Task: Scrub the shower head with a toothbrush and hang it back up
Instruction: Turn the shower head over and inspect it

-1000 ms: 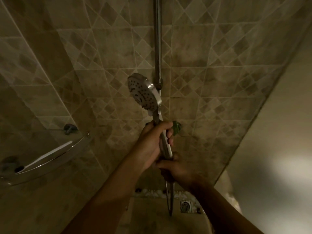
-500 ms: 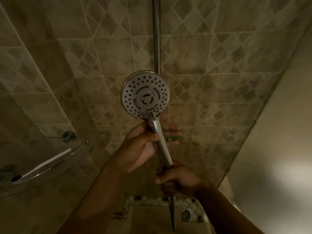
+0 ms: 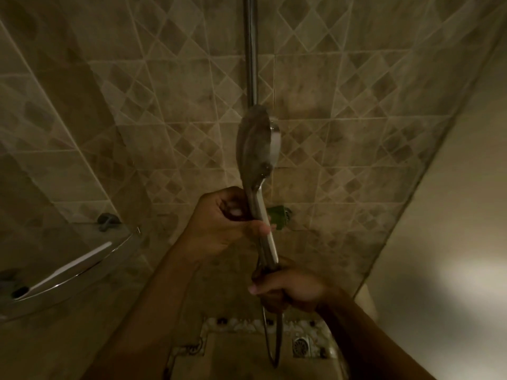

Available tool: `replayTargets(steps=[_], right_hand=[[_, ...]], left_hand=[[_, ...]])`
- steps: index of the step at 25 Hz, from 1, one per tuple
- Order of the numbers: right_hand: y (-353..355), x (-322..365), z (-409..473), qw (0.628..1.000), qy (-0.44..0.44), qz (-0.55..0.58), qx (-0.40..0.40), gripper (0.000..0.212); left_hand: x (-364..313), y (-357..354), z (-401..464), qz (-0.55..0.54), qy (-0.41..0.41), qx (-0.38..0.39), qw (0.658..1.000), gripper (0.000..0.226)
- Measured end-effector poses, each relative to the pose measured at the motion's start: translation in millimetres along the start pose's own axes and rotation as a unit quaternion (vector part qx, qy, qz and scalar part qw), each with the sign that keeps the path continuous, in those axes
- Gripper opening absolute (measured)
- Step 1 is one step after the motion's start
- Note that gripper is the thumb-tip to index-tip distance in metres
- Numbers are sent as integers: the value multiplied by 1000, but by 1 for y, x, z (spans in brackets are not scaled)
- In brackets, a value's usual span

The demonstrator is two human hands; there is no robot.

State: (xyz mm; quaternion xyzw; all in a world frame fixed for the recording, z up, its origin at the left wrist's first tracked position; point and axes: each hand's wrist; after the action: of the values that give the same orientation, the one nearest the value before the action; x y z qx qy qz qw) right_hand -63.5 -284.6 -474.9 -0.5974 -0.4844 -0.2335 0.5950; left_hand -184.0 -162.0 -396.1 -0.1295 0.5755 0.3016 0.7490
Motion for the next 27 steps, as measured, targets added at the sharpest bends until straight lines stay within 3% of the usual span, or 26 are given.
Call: replayTargets(steps=[3, 5, 7, 8, 12, 16, 20, 27], right_hand=[[-5, -2, 2, 1000, -16, -11, 10, 49], [-8, -2, 5, 999, -36, -3, 28, 49], [-10, -3, 8, 998, -51, 17, 40, 50], [-11, -2, 8, 997, -55, 23, 41, 50], [-8, -3, 5, 999, -38, 27, 17, 48], [-4, -6, 5, 998, 8, 9, -53, 43], [1, -11, 7, 995, 40, -7, -95, 35], [4, -16, 11, 985, 76, -51, -148, 19]], left_hand=[[9, -9, 4, 29, 10, -9, 1000, 42], [15, -19, 6, -120, 8, 68, 990, 30], [16, -29, 7, -281, 14, 127, 951, 23], [17, -32, 6, -312, 13, 135, 940, 23], [15, -39, 5, -276, 5, 108, 955, 25], [13, -45, 5, -208, 62, -19, 976, 37], [7, -50, 0, -196, 103, -77, 972, 43], [-1, -51, -6, -129, 136, -89, 978, 30]])
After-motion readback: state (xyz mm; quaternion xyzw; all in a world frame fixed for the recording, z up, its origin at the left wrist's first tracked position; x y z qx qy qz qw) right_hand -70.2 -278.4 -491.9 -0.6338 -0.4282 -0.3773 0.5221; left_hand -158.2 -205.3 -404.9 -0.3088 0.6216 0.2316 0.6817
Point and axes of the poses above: each hand's wrist, its own z-axis towards the middle knuckle, its own y-axis out of the back of the hand, x = y × z, and after that the axes turned 10 degrees about z, right-handed
